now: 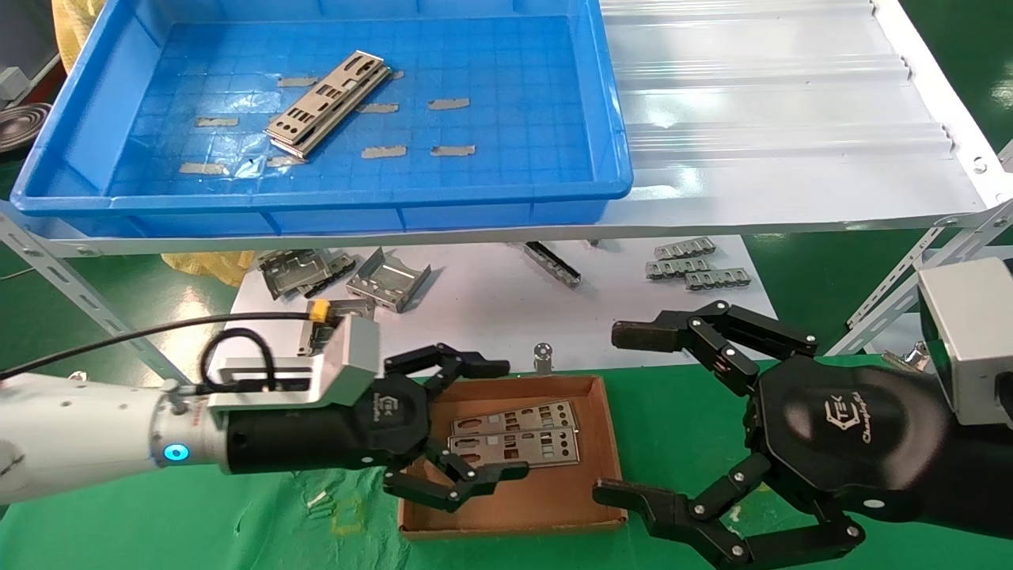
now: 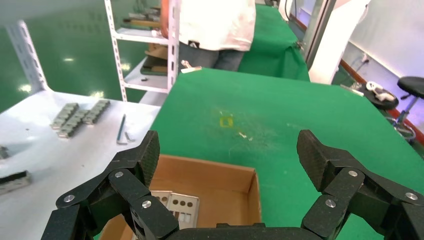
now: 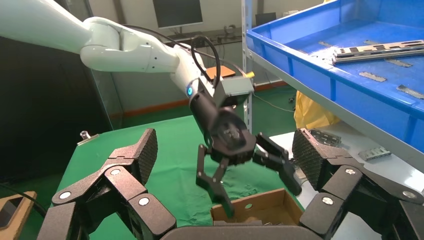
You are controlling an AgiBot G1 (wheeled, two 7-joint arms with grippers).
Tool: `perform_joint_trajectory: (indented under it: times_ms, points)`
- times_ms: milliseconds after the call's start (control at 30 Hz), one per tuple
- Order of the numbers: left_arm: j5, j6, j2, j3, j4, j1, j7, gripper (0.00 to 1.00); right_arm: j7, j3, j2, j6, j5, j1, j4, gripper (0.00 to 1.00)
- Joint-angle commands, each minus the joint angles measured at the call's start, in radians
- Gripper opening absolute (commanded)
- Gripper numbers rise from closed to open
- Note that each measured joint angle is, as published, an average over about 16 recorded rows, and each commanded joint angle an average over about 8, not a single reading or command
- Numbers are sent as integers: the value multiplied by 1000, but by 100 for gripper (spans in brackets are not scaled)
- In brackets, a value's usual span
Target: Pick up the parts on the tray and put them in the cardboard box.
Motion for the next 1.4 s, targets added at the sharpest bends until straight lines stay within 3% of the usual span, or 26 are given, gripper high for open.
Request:
perform_joint_trajectory:
  times_ms: [33, 1400]
  points:
    - [-9, -4, -22, -17, -40, 15, -23, 100, 0, 0, 0, 0, 0, 0, 0, 100]
    - [-189, -80, -465, -361, -852, 317, -481, 100, 0, 0, 0, 0, 0, 0, 0, 100]
